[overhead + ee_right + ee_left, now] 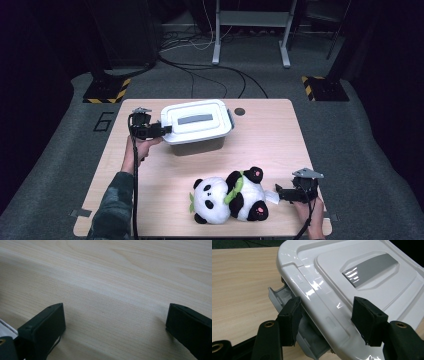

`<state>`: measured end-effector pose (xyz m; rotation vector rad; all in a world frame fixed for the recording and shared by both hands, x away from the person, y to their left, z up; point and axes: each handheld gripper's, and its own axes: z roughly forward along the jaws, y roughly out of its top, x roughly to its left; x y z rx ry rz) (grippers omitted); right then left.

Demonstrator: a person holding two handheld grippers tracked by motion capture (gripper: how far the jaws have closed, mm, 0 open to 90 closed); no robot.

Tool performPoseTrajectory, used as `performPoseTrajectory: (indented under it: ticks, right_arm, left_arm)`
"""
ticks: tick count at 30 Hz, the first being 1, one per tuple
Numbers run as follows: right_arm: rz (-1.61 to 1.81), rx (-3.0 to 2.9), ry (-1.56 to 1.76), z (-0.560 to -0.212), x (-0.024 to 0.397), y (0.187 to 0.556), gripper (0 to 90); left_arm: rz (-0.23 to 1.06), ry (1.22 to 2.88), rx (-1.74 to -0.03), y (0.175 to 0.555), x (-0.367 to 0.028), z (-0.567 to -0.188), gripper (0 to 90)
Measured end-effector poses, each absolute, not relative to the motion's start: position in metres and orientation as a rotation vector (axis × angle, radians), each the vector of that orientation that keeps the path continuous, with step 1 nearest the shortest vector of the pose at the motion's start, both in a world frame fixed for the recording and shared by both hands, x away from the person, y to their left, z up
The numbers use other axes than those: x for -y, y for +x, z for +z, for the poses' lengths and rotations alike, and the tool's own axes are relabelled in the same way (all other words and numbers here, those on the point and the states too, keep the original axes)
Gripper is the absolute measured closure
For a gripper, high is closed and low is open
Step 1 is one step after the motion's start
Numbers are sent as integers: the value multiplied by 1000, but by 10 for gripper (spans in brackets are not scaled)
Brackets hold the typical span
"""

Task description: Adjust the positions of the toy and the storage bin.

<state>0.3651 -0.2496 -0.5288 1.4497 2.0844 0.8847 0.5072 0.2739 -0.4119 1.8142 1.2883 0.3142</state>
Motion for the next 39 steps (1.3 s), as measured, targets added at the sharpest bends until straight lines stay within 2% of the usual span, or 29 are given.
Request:
performPoseTrajectory:
  ticks: [12,39]
  right_arm:
    - [886,-2080,1449,-529,249,365,14]
    - [886,-2084,1450,-529,249,365,14]
  left_arm:
    - [323,1897,-1240,514,-252,-407,399]
    - [288,1948,-1154,522,-205,-406,394]
